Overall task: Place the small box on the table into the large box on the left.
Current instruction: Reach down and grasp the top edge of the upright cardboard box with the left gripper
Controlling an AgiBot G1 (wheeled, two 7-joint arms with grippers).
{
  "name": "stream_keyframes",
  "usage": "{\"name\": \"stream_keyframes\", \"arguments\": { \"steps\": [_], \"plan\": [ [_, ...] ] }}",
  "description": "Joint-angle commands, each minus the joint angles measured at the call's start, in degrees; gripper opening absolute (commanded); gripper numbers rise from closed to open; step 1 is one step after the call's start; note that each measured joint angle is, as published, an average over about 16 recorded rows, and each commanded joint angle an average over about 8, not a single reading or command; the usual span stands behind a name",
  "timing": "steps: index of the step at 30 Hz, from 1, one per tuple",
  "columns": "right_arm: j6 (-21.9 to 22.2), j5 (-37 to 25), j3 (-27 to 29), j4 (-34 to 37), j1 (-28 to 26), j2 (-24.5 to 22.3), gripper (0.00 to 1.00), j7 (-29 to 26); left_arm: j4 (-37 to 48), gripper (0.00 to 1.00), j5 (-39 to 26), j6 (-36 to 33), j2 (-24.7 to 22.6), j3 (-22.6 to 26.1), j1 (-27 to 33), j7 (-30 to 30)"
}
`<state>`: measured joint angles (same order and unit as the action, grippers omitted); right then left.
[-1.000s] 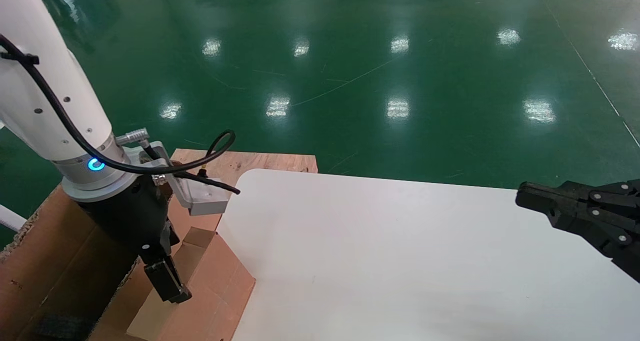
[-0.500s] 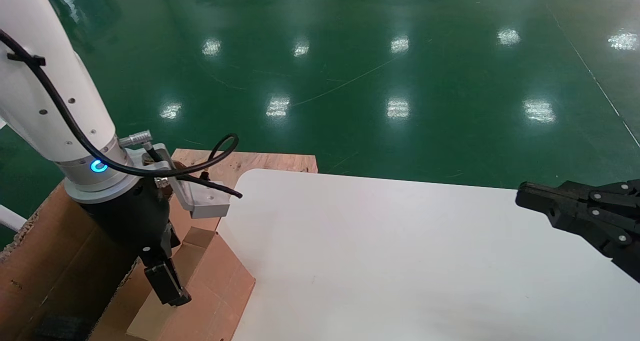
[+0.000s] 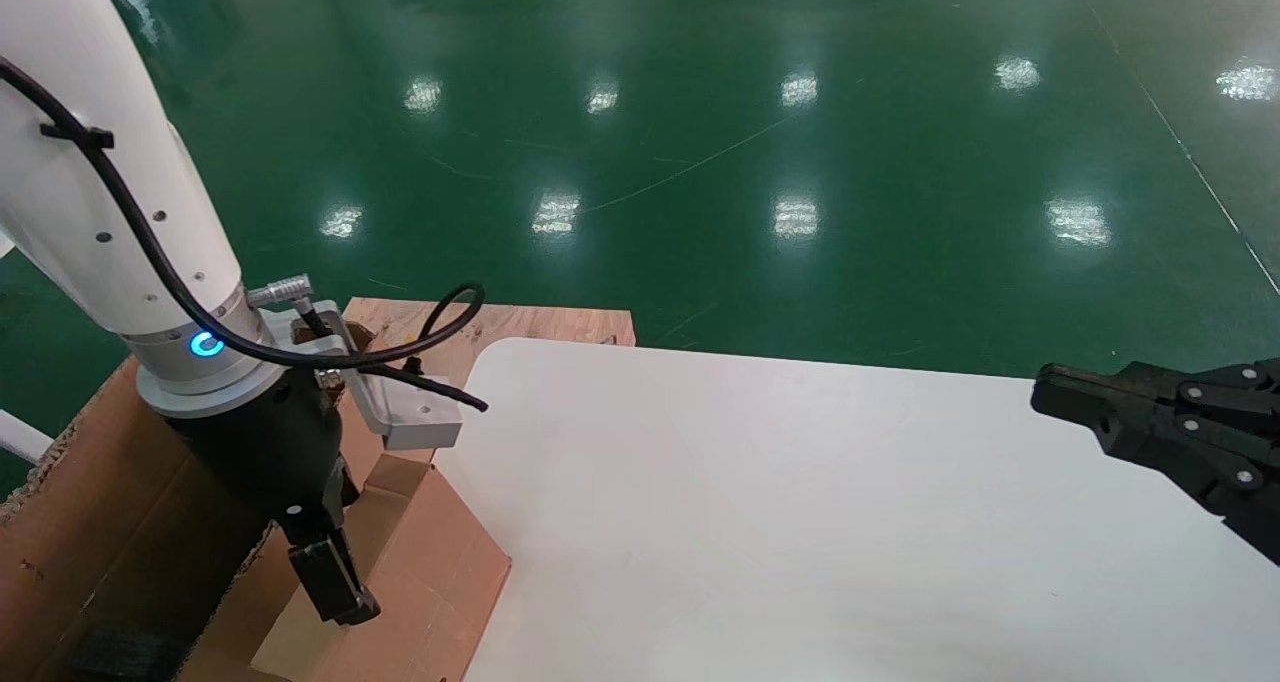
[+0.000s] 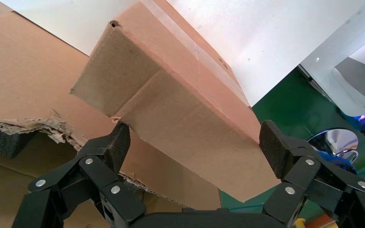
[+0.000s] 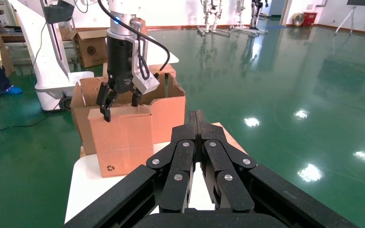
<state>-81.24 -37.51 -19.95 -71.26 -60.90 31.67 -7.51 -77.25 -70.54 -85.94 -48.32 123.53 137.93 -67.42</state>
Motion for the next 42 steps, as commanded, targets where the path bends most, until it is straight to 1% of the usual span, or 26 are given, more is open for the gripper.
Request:
{"name": "stream_keyframes", "arguments": {
  "steps": [1,31,32,38,39,40,42],
  "plan": [
    [0.0,0.0,0.0,0.0,0.0,0.0,0.0,0.0,0.01,1.0,0.04,0.07,-0.12,0.15,-0.1,0.03],
    [0.0,0.0,0.0,0.0,0.0,0.0,0.0,0.0,0.23,1.0,-0.32,1.75,-1.96,1.79,-2.11,-1.04],
    [0.01,0.0,0.0,0.0,0.0,0.0,0.04,0.0,0.23,1.0,-0.29,1.81,-1.96,1.79,-2.13,-1.05],
    [0.02,0.01,0.0,0.02,0.02,-0.01,0.79,0.0,0.24,1.0,-0.04,2.03,-1.88,1.76,-2.24,-1.04],
    [0.02,0.01,0.0,0.02,0.02,-0.01,0.91,0.0,0.24,0.93,-0.01,2.05,-1.87,1.74,-2.24,-1.04],
    [0.02,0.01,0.0,0.02,0.02,-0.01,1.0,0.0,0.24,0.81,-0.01,2.05,-1.86,1.74,-2.24,-1.04],
    [0.02,0.01,0.0,0.02,0.02,-0.01,1.0,0.0,0.24,0.56,-0.02,2.04,-1.86,1.73,-2.24,-1.04]
  ]
}}
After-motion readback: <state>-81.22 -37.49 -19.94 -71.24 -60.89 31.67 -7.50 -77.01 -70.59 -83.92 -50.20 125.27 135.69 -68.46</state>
